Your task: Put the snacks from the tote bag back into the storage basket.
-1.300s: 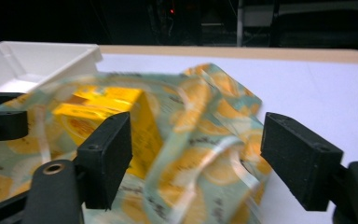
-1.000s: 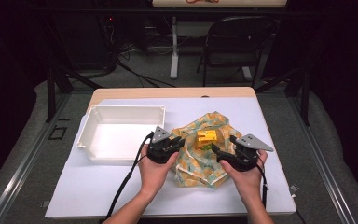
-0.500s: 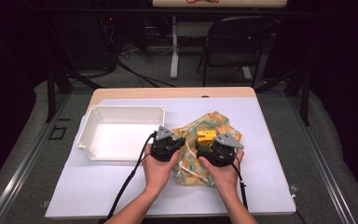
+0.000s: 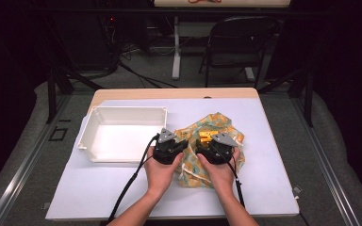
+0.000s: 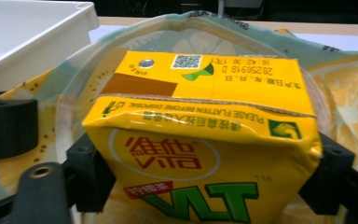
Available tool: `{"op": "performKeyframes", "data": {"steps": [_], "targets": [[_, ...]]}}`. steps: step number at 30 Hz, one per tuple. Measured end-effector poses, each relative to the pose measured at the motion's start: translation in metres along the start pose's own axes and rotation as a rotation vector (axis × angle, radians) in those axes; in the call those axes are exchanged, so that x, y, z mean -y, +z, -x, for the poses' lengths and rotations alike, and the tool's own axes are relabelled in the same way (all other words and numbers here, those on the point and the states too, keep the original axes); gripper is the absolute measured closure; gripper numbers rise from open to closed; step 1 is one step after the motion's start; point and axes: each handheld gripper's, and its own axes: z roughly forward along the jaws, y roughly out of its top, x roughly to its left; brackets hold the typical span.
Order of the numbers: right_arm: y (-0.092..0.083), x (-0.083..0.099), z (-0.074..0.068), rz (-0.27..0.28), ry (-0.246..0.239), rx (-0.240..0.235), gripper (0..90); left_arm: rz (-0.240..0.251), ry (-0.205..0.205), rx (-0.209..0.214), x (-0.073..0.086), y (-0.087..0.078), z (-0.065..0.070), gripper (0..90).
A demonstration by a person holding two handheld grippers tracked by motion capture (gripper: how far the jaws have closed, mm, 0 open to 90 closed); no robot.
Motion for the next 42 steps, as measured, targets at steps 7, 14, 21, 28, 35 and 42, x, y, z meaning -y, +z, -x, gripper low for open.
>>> {"op": "performKeyframes", "data": {"steps": [7, 14, 21, 28, 35, 42], "targets": [[-0.005, -0.001, 0.003, 0.014, -0.030, -0.018, 30.1, -0.010, 0.005, 0.000, 0.002, 0.002, 0.000, 89.9], [-0.019, -0.006, 0.004, 0.047, -0.061, -0.069, 30.5, -0.014, 0.010, 0.003, 0.002, 0.003, -0.001, 89.6], [-0.042, -0.018, 0.005, 0.093, -0.050, -0.099, 30.6, -0.033, -0.001, 0.026, 0.003, 0.005, 0.002, 82.2], [-0.066, -0.027, 0.009, 0.118, -0.050, -0.109, 30.6, -0.032, 0.010, 0.060, 0.001, -0.005, 0.006, 61.1], [-0.088, -0.034, 0.009, 0.133, -0.050, -0.114, 30.5, -0.004, 0.043, 0.094, -0.002, -0.034, 0.007, 48.7], [-0.100, -0.037, 0.010, 0.137, -0.060, -0.120, 30.6, 0.041, 0.097, 0.141, 0.002, -0.065, 0.012, 39.2]]}}
